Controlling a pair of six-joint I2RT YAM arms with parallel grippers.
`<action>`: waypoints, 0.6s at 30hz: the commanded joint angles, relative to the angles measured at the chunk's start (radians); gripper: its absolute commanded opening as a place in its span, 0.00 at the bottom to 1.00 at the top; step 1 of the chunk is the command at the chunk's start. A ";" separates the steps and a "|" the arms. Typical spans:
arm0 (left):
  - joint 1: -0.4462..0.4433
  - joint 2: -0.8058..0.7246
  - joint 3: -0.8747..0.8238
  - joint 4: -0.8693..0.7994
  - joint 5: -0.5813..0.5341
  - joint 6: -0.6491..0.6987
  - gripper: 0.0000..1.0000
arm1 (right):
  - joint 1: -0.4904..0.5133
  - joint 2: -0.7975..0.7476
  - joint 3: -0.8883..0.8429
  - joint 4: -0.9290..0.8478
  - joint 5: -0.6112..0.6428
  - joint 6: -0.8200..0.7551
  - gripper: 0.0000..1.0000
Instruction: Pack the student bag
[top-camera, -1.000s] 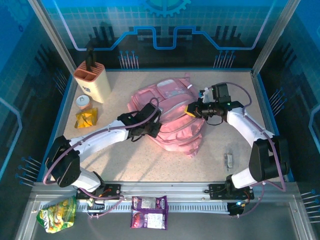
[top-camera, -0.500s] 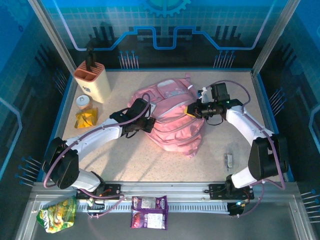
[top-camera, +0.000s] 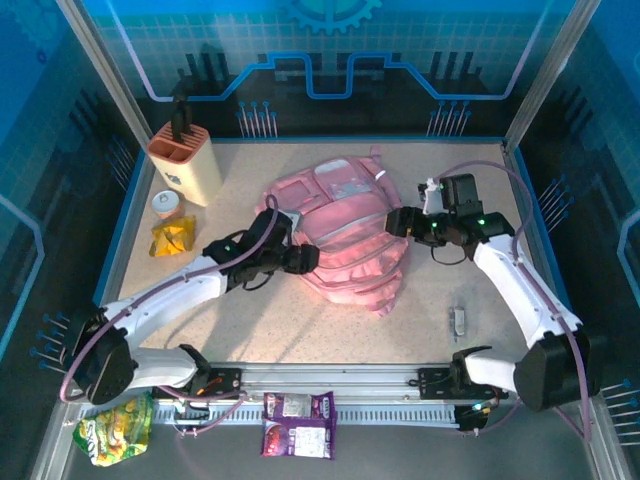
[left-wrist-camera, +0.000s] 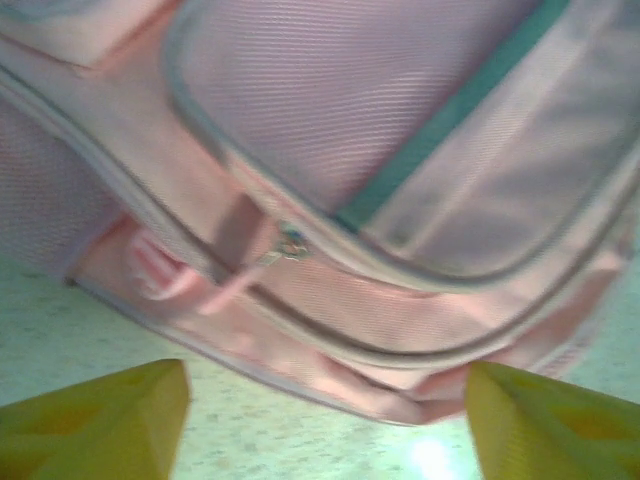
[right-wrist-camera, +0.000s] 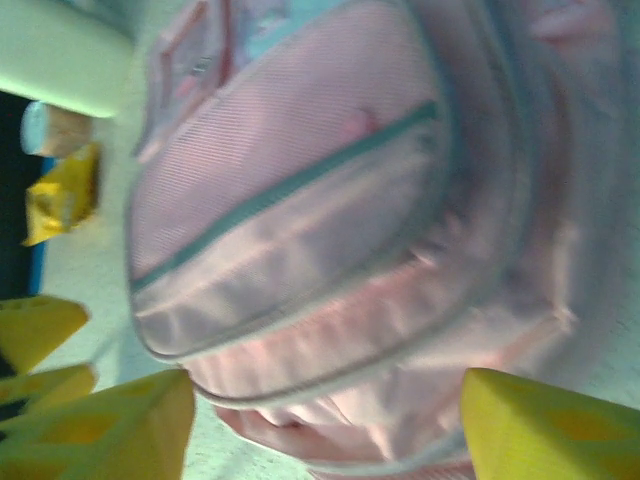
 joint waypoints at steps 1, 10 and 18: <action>-0.062 -0.022 -0.059 0.099 -0.008 -0.166 0.81 | -0.009 -0.053 -0.045 -0.171 0.179 -0.027 0.81; -0.234 0.008 -0.081 0.183 -0.133 -0.323 0.99 | -0.024 -0.138 -0.155 -0.349 0.402 0.068 1.00; -0.263 0.006 -0.111 0.229 -0.122 -0.354 0.99 | -0.052 -0.114 -0.276 -0.380 0.460 0.203 1.00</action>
